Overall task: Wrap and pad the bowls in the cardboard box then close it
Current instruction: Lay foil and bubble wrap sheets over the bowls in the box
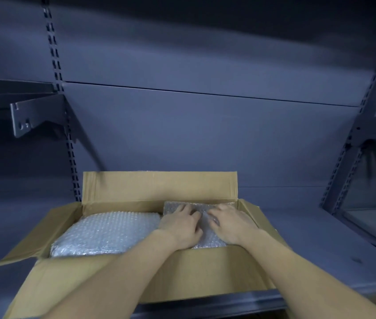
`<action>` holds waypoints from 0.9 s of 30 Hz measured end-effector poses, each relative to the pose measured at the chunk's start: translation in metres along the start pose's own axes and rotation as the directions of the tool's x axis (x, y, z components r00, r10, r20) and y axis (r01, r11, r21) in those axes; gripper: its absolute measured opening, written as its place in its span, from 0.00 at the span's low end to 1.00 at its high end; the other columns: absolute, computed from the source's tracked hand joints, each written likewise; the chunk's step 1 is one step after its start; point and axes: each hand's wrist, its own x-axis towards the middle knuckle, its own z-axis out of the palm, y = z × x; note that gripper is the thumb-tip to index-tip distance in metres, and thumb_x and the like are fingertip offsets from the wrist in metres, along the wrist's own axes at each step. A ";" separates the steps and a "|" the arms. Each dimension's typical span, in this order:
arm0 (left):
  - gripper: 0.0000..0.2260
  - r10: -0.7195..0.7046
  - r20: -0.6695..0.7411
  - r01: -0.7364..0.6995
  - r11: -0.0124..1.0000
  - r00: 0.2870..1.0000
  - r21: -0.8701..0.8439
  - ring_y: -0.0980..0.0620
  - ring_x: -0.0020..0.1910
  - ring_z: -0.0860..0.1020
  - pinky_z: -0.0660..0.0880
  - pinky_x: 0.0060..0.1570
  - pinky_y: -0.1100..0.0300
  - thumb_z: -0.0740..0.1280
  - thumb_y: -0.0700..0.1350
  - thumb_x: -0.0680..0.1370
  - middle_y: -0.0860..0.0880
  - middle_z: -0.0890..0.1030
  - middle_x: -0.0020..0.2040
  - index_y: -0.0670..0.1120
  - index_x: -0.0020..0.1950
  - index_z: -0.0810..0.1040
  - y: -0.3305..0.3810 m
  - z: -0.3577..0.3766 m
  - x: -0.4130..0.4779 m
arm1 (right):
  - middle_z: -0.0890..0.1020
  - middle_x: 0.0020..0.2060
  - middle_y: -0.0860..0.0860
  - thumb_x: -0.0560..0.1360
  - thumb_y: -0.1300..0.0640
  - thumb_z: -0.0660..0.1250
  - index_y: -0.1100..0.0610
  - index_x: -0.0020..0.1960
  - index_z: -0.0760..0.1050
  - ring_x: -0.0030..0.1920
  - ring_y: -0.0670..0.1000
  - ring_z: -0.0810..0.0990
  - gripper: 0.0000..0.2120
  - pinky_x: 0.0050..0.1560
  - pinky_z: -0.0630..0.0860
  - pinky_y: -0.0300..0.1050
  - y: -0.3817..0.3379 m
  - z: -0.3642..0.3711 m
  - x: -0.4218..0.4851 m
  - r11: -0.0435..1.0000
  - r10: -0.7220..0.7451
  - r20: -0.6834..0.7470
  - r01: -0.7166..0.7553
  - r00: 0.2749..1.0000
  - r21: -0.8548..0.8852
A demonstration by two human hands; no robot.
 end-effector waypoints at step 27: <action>0.32 -0.149 0.120 0.136 0.984 0.981 0.113 0.41 0.70 0.65 0.62 0.68 0.47 0.50 0.65 0.78 0.40 0.68 0.71 0.45 0.73 0.67 0.006 -0.009 0.006 | 0.70 0.68 0.54 0.81 0.42 0.47 0.50 0.72 0.64 0.68 0.56 0.67 0.24 0.66 0.65 0.55 -0.004 0.001 0.009 0.986 0.139 0.083 -0.130 0.987 -0.104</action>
